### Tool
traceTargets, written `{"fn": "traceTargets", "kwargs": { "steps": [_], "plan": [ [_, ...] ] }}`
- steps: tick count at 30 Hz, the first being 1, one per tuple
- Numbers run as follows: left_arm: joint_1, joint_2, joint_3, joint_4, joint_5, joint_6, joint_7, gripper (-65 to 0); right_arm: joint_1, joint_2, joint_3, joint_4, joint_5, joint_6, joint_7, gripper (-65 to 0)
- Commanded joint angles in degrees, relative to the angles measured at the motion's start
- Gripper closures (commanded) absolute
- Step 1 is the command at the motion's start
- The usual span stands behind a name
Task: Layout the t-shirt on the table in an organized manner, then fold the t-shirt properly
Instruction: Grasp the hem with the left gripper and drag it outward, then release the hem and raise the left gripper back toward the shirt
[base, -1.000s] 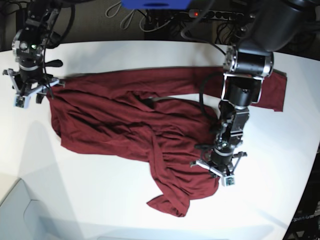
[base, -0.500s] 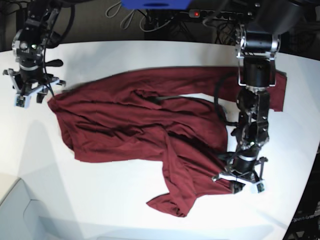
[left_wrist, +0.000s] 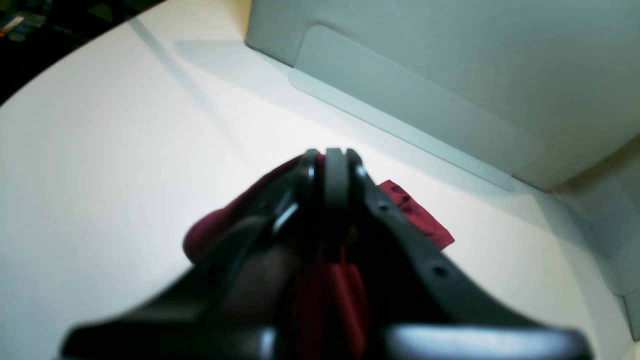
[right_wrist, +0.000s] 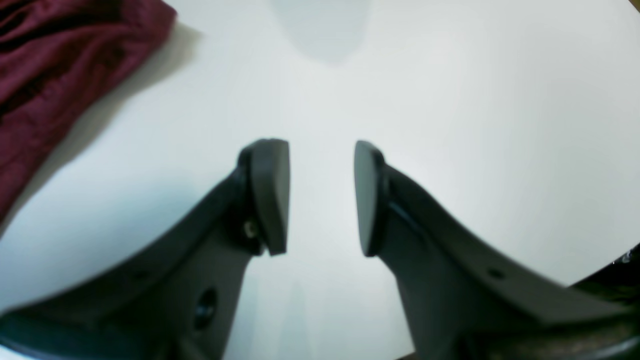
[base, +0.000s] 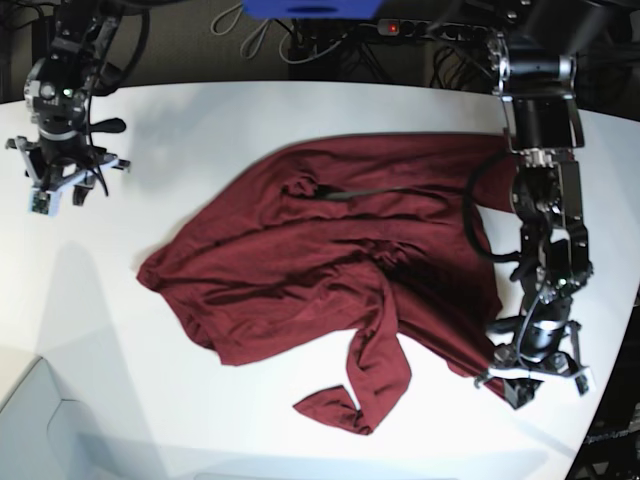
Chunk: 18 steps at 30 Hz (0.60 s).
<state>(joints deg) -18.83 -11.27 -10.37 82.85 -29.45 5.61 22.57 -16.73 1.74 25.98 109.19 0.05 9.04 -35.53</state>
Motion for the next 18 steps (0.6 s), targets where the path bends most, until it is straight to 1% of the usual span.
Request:
{"fn": "traceTargets", "kwargs": {
  "steps": [1,4,7,10,13,15,18],
  "plan": [
    [-1.6,-0.6,-0.4,1.1,-0.2,-0.5,-1.5,-0.2,0.1,0.4,0.2,0.9,0.0,-0.2,1.3,-22.5],
    [-2.3,-1.5,-0.1,1.0,-0.2,-0.5,-1.9,-0.2,0.0,0.4,0.2,0.9,0.0,-0.2,1.3,-22.4],
    [-5.1,-1.2,0.0,0.3,0.1,-0.5,-1.5,-0.2,-0.1,0.4,0.2,0.9,0.0,-0.2,1.3,-22.4],
    [-9.5,-0.6,0.6,-3.8,-0.3,-0.5,-1.5,-0.2,-0.2,0.4,0.2,0.9,0.0,-0.2,1.3,-22.4],
    [-14.6,0.3,3.5,-10.1,0.2,-0.5,-2.0,-0.3,-0.3,0.3,0.4,0.9,0.0,-0.2,1.2,-22.3],
    [-20.0,0.7,5.8,-16.3,0.2,-0.5,-2.0,-0.3,-0.9,0.3,0.4,0.9,0.0,-0.2,1.2,-22.3],
    [-27.3,2.9,9.1,-27.1,0.2,-0.5,-2.3,-0.3,-1.4,0.3,0.5,0.9,0.0,-0.2,1.2,-22.3]
  ]
}}
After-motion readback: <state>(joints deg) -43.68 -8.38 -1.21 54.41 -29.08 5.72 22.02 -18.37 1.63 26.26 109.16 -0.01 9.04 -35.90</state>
